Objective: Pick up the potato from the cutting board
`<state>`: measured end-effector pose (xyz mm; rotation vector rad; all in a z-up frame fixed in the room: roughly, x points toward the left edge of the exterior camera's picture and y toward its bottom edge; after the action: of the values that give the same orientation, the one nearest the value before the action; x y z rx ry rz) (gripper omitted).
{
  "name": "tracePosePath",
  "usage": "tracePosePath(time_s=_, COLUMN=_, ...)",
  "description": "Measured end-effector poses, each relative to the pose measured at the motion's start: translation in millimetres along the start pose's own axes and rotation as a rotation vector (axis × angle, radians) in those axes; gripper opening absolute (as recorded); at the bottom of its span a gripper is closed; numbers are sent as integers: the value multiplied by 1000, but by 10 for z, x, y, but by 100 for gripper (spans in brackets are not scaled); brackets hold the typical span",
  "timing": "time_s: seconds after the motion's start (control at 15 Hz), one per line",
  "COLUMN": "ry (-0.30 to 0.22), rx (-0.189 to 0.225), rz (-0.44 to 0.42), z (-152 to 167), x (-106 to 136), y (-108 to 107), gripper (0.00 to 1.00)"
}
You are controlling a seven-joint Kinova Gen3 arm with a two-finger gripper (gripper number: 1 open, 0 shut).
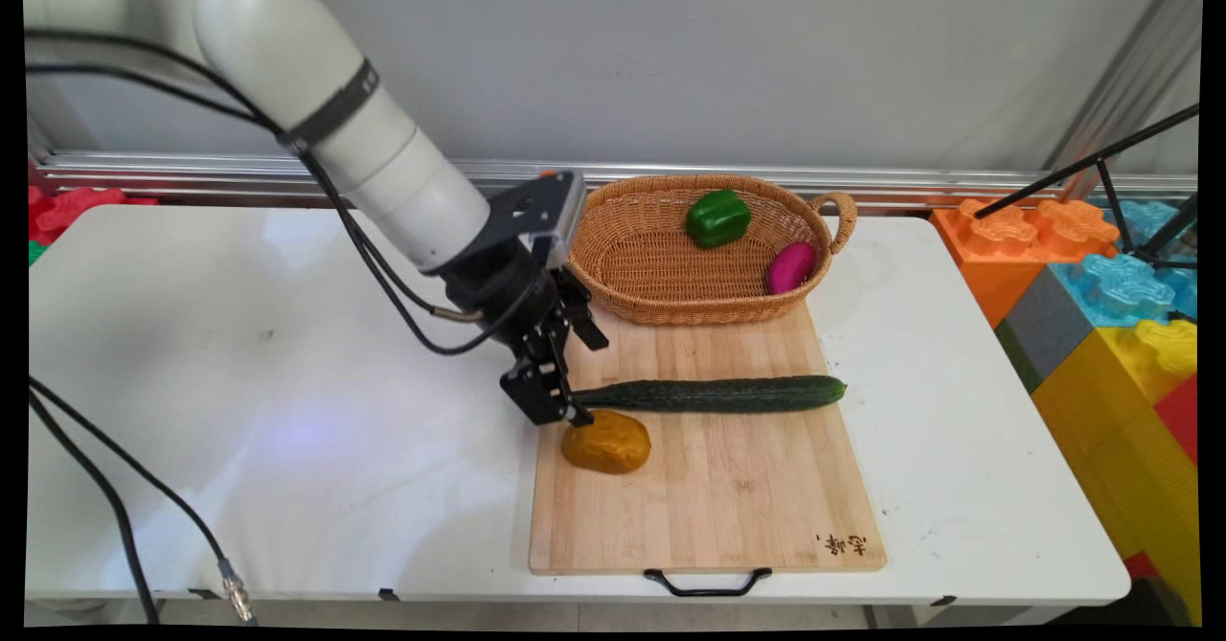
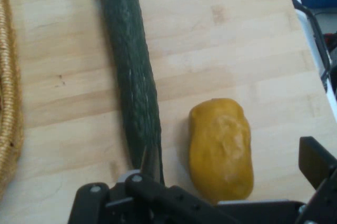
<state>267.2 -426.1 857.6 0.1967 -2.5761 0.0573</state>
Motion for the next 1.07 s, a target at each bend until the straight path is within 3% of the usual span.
tracePosePath(time_s=0.6, ry=82, rx=-87, rz=29, z=333, x=-419, y=-271, gripper=100)
tracePosePath(time_s=1.07, ry=109, rx=-154, rz=38, z=480, x=-555, y=-335, gripper=100)
